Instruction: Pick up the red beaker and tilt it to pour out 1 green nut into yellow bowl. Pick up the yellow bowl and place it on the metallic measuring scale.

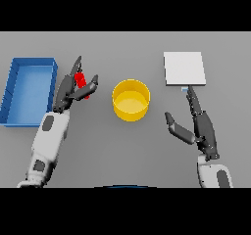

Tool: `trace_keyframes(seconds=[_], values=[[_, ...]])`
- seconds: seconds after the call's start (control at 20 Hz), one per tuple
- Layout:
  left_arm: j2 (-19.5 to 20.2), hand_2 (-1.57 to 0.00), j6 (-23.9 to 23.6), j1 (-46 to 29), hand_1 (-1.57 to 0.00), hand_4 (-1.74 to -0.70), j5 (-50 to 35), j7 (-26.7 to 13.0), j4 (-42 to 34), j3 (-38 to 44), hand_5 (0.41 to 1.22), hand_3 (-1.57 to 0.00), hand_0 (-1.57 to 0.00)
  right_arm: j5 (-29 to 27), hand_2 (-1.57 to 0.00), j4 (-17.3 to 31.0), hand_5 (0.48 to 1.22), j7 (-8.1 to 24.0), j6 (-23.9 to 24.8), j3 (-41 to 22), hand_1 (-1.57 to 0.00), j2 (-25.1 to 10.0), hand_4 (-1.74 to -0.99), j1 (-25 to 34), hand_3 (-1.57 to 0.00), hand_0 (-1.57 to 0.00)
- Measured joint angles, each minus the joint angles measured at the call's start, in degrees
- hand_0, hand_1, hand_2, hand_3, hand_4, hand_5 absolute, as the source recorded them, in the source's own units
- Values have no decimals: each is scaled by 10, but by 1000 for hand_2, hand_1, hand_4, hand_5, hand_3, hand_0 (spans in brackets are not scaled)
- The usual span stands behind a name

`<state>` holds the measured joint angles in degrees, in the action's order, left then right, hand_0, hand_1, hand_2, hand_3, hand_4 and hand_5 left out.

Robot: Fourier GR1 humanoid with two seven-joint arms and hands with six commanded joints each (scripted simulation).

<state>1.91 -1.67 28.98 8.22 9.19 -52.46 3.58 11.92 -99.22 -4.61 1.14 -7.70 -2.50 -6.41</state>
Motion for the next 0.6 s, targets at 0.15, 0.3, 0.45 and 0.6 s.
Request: trace_keyframes(seconds=[0.15,0.3,0.45,0.6], values=[[-7,-287,-5,20,-230,-1401,-14,25,40,21,787,-254,-207,-5,1,-4,645,19,1,6,1,-4,-1240,8,1,1],[-23,-844,-45,30,-783,-1519,-2,41,66,25,999,-884,-755,4,1,-1,648,12,5,-1,1,3,-1239,2,1,1],[-16,-1199,-67,40,-1168,-1615,29,31,74,11,1107,-1108,-1153,0,1,-3,650,6,0,2,1,-3,-1241,0,1,1],[-19,-1380,-63,43,-1364,-1565,27,42,80,6,1163,-1304,-1357,-7,1,-5,646,8,-2,2,1,1,-1251,4,1,1]])
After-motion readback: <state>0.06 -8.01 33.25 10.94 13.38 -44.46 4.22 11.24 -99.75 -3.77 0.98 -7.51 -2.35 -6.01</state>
